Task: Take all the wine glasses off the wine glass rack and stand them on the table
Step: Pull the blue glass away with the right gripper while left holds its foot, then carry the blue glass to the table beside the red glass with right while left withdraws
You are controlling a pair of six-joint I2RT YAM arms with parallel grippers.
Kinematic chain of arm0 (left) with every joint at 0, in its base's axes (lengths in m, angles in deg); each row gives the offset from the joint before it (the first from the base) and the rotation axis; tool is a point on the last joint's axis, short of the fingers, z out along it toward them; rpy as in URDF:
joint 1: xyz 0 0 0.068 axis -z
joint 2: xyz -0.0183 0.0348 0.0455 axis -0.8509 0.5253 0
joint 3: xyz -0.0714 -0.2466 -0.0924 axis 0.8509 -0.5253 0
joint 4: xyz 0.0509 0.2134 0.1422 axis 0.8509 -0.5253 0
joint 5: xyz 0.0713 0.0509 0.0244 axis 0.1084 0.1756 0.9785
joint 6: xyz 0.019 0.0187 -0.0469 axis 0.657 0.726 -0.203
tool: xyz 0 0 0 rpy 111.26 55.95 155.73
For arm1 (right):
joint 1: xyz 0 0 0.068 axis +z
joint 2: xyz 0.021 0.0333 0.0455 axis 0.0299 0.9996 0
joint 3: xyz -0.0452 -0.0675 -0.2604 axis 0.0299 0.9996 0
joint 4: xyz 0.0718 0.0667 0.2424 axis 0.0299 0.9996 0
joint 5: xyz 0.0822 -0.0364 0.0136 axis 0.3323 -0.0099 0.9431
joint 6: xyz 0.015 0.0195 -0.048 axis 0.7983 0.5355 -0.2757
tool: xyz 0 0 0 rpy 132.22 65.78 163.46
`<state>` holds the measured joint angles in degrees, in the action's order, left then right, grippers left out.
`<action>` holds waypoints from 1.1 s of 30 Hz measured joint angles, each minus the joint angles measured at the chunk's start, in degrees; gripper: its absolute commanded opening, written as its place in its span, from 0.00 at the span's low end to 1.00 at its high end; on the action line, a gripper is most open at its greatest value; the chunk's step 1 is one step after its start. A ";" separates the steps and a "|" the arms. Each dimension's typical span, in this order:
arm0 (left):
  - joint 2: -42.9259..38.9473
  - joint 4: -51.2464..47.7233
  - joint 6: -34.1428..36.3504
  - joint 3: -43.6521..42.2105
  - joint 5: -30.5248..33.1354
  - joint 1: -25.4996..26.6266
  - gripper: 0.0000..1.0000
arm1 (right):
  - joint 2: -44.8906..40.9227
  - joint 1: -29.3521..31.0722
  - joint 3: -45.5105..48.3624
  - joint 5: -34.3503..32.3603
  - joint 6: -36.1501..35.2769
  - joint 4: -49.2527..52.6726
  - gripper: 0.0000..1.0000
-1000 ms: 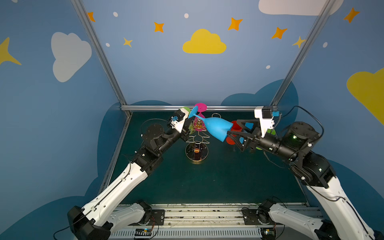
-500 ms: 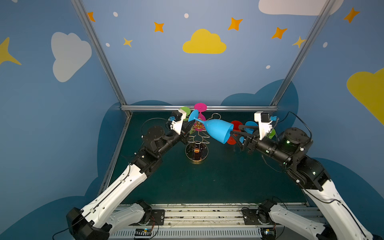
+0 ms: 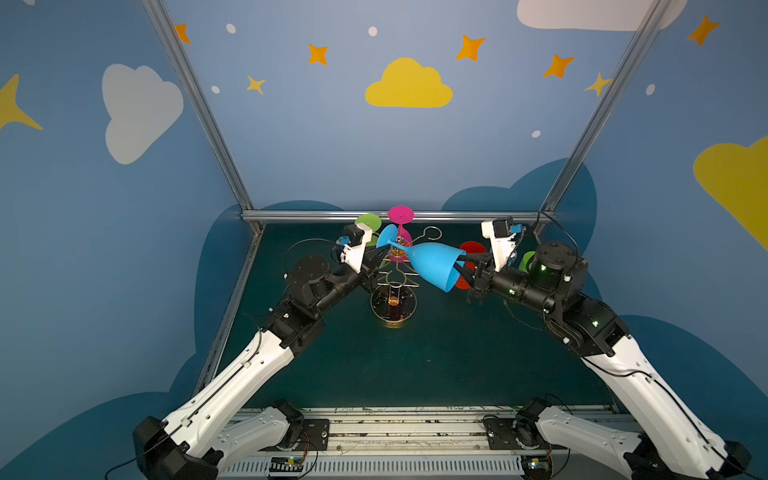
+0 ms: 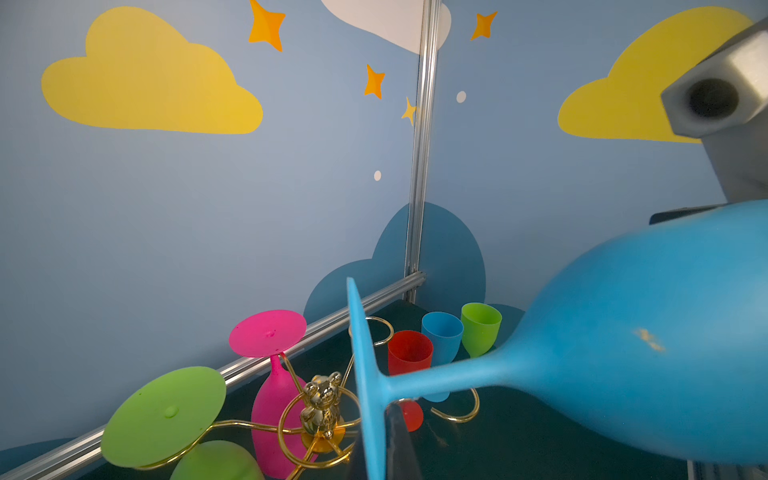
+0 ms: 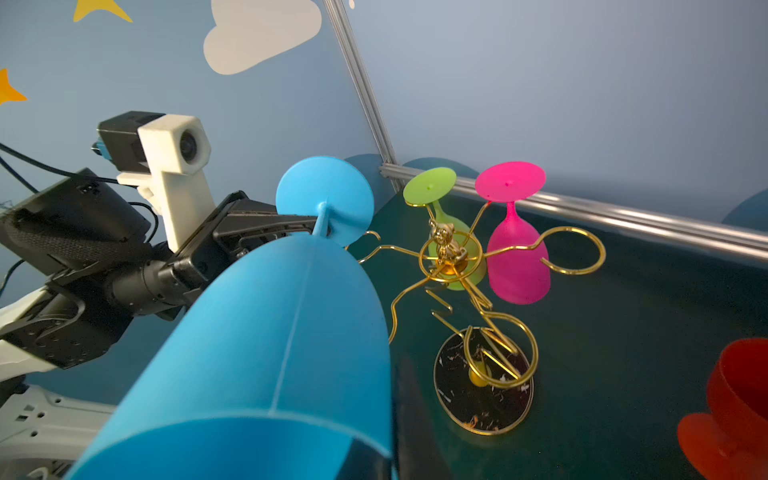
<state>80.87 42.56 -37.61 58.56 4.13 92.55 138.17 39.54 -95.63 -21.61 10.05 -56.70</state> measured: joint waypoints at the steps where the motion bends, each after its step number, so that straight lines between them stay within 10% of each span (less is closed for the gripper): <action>1: -0.09 0.15 -0.13 0.00 0.00 0.00 0.26 | -0.11 -0.02 0.00 -0.63 -0.04 0.09 0.00; 5: -1.29 1.01 0.02 -0.66 0.50 0.00 0.72 | -1.36 -1.68 -0.44 -3.19 -0.85 0.96 0.00; 10: -4.92 4.11 0.02 -4.85 5.16 -0.02 0.88 | -3.74 -4.98 -3.48 -6.40 -2.95 5.01 0.00; 33: -20.02 2.38 -13.53 -17.27 15.34 -21.77 1.00 | -0.81 -13.27 -8.22 -24.26 -12.31 42.29 0.00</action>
<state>60.85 44.94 -51.14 41.29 19.47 70.78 137.36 26.27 -103.85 -45.87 -2.26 -14.41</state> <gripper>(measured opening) 0.995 0.048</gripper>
